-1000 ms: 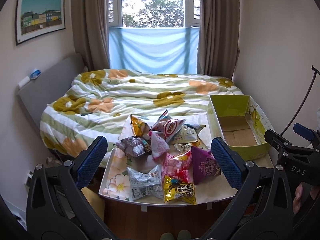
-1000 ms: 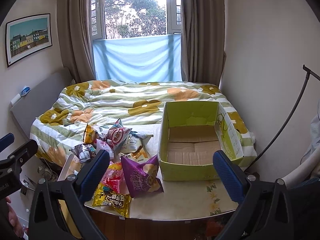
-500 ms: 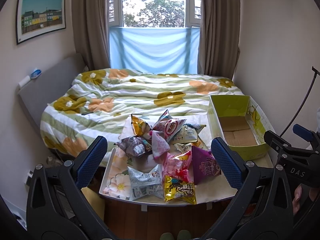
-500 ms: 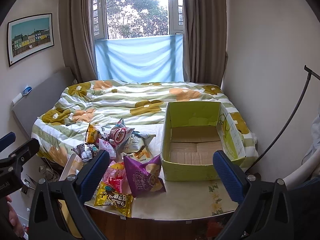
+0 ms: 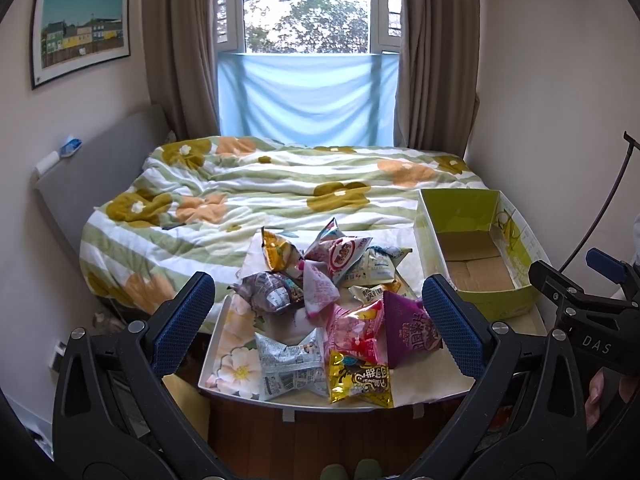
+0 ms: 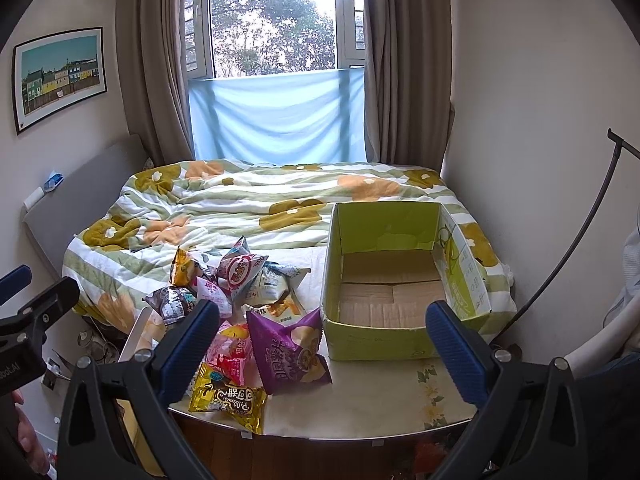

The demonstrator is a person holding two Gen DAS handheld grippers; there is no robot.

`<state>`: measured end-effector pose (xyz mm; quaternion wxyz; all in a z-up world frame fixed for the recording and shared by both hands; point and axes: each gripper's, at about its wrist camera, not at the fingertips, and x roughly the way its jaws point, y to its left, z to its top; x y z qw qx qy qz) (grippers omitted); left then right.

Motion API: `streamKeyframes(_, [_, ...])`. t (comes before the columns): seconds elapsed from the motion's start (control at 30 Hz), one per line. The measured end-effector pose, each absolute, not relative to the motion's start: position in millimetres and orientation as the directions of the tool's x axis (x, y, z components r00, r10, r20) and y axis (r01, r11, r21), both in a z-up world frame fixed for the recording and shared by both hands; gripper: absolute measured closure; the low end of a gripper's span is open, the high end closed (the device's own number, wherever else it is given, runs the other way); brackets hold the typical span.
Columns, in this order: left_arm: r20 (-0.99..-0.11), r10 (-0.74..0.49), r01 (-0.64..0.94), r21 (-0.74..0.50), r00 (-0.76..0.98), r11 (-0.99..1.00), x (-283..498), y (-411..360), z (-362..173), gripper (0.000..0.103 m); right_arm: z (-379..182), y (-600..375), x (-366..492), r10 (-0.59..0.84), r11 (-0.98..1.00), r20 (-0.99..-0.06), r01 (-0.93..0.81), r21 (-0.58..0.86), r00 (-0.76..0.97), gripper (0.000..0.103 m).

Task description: Organize snacks

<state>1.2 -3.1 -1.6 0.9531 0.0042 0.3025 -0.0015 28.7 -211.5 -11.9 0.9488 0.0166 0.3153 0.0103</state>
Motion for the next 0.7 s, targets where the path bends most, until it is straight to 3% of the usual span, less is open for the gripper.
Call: streamKeyframes(0.7, [-0.581, -0.007, 0.012, 0.005, 0.814, 1.000, 3.9, -5.7, -2.8, 0.001, -11.4, -212.0, 29.0, 0.031, 0.999, -0.597, -0.009, 0.041, 0.802, 0.000])
